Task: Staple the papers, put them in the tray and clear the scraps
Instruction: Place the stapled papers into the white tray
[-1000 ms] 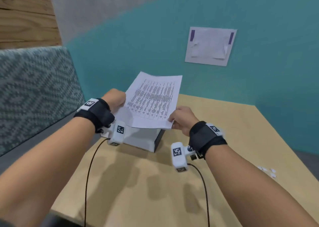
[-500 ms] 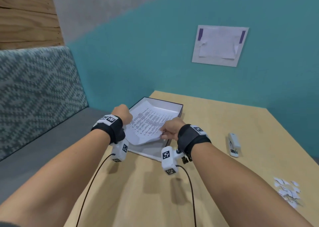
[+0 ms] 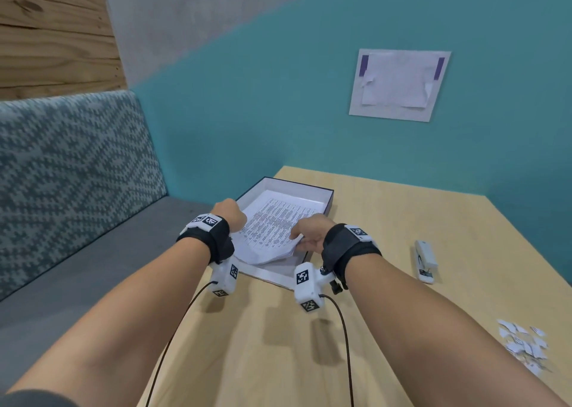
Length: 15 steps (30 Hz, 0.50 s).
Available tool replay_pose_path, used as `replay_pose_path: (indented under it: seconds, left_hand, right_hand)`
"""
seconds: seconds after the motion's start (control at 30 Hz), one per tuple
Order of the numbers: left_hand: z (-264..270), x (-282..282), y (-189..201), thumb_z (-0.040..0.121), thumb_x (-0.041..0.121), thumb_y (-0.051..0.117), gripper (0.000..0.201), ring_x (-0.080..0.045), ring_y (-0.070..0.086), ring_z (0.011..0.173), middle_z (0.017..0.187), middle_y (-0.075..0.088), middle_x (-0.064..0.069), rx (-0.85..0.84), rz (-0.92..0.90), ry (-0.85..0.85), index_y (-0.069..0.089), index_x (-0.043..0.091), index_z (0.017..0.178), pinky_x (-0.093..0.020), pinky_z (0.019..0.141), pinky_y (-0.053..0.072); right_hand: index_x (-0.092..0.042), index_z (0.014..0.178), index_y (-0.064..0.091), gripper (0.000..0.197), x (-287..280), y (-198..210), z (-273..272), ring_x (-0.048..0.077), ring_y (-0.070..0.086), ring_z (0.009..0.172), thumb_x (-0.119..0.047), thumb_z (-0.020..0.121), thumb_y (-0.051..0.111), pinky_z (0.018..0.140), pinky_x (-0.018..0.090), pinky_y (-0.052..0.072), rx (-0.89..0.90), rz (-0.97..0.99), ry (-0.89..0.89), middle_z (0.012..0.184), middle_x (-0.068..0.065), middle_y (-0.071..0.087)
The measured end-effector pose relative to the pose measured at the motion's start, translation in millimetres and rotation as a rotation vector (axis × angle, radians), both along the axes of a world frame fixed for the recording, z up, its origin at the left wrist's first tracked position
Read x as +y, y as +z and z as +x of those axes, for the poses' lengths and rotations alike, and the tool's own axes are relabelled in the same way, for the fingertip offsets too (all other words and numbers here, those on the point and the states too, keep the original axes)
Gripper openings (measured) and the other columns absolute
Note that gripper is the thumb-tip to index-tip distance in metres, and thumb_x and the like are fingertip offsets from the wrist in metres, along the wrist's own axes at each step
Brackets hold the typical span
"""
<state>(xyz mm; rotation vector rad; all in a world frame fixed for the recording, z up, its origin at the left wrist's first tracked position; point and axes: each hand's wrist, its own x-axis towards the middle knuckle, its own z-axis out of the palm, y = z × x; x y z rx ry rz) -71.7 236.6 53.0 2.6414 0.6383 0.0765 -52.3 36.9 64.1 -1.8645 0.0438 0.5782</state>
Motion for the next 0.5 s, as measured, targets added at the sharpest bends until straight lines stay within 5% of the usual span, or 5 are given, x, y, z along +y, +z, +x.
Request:
replay_pose_path:
  seconds: [0.13,0.27,0.4,0.5]
  left_hand:
    - [-10.6,-9.8,4.9,0.092,0.003,0.043,0.025,-0.031,0.052,0.078,0.088,0.058,-0.015,-0.008,-0.011,-0.033,0.045,0.006,0.067,-0.032,0.066,0.040]
    - [-29.1,-22.9,20.3,0.092,0.005,0.044,0.017,-0.030,0.051,0.081,0.091,0.061,-0.014,-0.058,-0.026,-0.061,0.055,0.004,0.079,-0.032,0.071,0.043]
    - [-58.8,-46.4,37.4,0.093,0.007,0.050,0.027,-0.024,0.055,0.095,0.105,0.063,-0.003,-0.125,-0.097,-0.197,0.074,0.014,0.103,-0.031,0.085,0.049]
    - [-100.5,-77.2,48.5,0.093,0.008,0.059,0.026,-0.021,0.065,0.097,0.109,0.073,-0.004,-0.205,-0.198,-0.349,0.078,0.011,0.110,-0.022,0.069,0.047]
  right_hand:
    - [0.002,0.137,0.046,0.056,0.4,10.6,-8.3,0.042,0.053,0.123,-0.005,0.086,0.067,0.102,0.048,0.049,-0.059,-0.046,0.016,0.141,0.023,0.047]
    - [0.001,0.138,0.047,0.053,-10.6,31.0,-25.2,0.039,0.052,0.126,-0.011,0.089,0.065,0.102,0.049,0.047,-0.120,-0.061,0.030,0.140,0.019,0.049]
    - [-0.004,0.126,0.061,0.039,-40.9,53.0,-62.4,0.029,0.060,0.114,-0.021,0.091,0.060,0.086,0.039,0.049,-0.203,-0.086,0.086,0.129,0.011,0.063]
    - [-0.012,0.108,0.072,0.025,-78.4,62.2,-115.8,0.021,0.065,0.091,-0.021,0.090,0.058,0.076,0.031,0.049,-0.426,-0.189,0.173,0.110,0.004,0.074]
